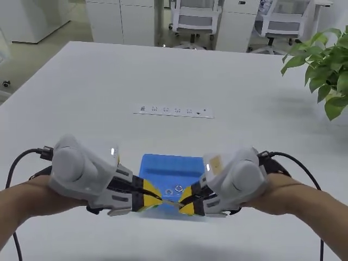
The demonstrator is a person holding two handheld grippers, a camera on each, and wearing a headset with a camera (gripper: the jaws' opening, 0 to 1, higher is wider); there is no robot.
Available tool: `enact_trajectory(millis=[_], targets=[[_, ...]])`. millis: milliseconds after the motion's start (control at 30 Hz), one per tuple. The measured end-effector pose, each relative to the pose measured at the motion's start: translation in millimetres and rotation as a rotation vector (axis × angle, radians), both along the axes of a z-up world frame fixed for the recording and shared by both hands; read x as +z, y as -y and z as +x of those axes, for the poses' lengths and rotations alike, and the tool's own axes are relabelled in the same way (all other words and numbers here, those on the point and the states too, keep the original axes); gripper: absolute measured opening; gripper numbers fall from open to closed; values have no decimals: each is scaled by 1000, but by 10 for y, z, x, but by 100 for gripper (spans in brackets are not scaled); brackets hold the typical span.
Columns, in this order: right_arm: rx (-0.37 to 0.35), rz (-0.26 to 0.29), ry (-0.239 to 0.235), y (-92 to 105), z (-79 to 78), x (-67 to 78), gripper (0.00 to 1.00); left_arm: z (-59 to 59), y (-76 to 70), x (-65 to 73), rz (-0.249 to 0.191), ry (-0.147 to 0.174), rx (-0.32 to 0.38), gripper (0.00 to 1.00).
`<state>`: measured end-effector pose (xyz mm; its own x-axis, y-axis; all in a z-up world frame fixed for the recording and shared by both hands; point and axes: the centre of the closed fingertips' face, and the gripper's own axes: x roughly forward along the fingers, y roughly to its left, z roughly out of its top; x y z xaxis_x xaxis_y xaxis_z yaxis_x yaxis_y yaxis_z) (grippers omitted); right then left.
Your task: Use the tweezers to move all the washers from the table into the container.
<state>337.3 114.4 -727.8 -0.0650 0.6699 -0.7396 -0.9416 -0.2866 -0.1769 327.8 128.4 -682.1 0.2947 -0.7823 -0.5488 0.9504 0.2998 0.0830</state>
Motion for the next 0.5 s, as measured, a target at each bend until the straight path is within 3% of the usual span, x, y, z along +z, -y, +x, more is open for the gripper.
enact_trajectory(millis=[200, 500], targets=[[-2, -27, 25, 9, -61, -136, 7, -60, -57, -255, 58, -30, 2, 6], [-30, -56, 33, 7, -133, -334, 7, -94, -125, -561, 80, -76, 31, 6]])
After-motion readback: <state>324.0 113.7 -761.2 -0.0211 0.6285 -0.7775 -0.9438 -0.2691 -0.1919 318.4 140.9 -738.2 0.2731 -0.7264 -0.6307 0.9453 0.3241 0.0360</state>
